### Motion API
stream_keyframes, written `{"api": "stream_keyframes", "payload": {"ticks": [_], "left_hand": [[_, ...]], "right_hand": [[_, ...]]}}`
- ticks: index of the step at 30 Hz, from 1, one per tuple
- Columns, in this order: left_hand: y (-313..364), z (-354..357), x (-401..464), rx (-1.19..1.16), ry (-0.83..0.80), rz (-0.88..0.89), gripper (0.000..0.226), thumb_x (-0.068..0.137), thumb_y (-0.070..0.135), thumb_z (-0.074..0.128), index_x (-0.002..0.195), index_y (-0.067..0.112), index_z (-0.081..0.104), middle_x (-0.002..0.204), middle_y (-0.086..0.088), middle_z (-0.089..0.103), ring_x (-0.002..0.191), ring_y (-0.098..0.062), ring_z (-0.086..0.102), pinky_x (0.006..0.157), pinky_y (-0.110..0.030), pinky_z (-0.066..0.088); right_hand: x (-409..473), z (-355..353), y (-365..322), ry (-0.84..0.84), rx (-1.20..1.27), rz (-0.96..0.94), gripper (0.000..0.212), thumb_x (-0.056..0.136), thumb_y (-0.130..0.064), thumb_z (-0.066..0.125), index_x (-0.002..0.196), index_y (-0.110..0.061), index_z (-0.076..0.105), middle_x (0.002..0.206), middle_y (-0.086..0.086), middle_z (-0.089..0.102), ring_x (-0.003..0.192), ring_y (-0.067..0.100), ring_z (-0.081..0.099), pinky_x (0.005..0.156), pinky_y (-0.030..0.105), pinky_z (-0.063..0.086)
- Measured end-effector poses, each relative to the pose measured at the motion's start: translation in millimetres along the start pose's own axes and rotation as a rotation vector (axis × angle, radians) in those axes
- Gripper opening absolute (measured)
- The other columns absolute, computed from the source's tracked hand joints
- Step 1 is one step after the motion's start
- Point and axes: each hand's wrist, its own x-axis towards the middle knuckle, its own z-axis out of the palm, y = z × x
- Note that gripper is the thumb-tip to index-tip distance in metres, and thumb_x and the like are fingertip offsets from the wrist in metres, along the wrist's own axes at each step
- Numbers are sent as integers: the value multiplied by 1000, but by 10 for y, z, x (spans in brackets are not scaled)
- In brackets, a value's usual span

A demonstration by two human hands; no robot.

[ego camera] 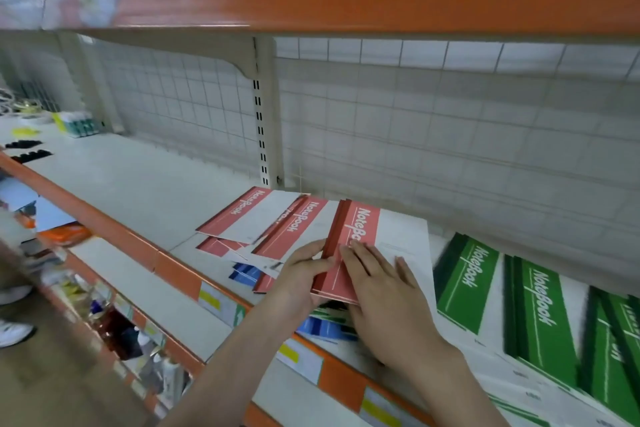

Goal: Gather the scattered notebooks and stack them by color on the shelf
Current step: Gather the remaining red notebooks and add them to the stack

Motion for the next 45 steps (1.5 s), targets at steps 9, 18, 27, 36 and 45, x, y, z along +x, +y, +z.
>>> {"api": "stream_keyframes", "payload": {"ticks": [9, 18, 27, 36, 45], "left_hand": [[342, -272, 496, 56, 28, -107, 23, 88, -6, 54, 101, 8, 66, 89, -12, 72, 75, -26, 70, 57, -33, 55], [459, -291, 866, 274, -40, -125, 23, 90, -9, 49, 99, 3, 66, 77, -7, 70, 70, -19, 65, 68, -28, 52], [484, -712, 1117, 1462, 155, 202, 38, 98, 38, 43, 116, 6, 54, 114, -12, 60, 105, -26, 53, 97, -35, 40], [503, -678, 1137, 1714, 46, 68, 57, 88, 37, 59, 130, 5, 38, 128, -16, 41, 122, -32, 38, 100, -38, 39], [588, -903, 1427, 1051, -45, 79, 27, 92, 29, 60, 107, 15, 42, 97, -3, 61, 70, -7, 61, 53, -16, 41]], "right_hand": [[578, 104, -221, 0, -5, 93, 60, 100, -23, 33, 152, -20, 4, 160, -2, 6, 147, 18, 4, 118, 45, 4], [799, 237, -226, 26, 20, 187, 63, 98, -18, 35, 152, -21, 2, 160, -4, 6, 147, 16, 8, 119, 43, 9], [874, 320, -192, 24, 3, 225, 69, 98, -22, 41, 152, -21, -1, 160, -3, 6, 147, 15, 9, 119, 43, 10], [1049, 397, -263, 42, -22, 258, 67, 98, -19, 41, 152, -18, 3, 160, -1, 10, 147, 17, 10, 118, 45, 11], [1120, 441, -391, 66, -2, 205, 62, 101, -27, 36, 152, -18, 4, 160, -1, 11, 147, 16, 11, 118, 44, 12]]}}
